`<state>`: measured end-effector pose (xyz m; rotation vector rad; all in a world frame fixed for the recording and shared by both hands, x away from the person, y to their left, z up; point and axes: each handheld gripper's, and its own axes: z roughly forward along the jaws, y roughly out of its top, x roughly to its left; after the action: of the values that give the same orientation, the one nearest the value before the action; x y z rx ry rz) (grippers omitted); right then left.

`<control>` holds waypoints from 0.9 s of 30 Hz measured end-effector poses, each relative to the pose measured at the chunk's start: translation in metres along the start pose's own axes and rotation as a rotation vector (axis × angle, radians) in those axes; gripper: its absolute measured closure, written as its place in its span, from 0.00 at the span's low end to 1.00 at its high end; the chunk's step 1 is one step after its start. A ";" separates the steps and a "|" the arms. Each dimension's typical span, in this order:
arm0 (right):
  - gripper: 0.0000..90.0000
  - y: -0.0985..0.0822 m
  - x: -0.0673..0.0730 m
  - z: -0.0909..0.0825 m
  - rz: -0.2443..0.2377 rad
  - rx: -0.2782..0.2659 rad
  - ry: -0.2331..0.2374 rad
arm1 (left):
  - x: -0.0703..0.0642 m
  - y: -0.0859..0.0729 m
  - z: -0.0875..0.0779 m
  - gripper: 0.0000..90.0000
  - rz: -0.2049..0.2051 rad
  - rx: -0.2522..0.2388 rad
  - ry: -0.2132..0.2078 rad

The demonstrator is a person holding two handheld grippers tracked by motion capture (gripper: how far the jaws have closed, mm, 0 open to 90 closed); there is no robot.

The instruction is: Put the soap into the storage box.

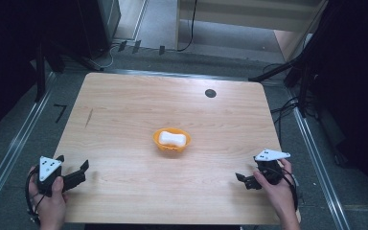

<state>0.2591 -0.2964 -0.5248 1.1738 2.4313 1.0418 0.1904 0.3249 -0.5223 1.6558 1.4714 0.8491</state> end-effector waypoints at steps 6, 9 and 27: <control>0.00 -0.022 -0.005 -0.011 0.032 -0.028 -0.015 | 0.000 0.000 0.000 0.15 0.001 0.000 0.001; 0.00 -0.031 -0.007 -0.016 0.039 -0.042 -0.023 | 0.000 0.000 0.000 0.15 0.002 0.000 0.002; 0.00 -0.067 -0.015 -0.040 0.093 -0.147 -0.075 | 0.000 0.000 0.000 0.15 -0.002 -0.002 0.004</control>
<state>0.2101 -0.3563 -0.5438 1.2626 2.2217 1.1595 0.1901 0.3251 -0.5222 1.6519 1.4742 0.8529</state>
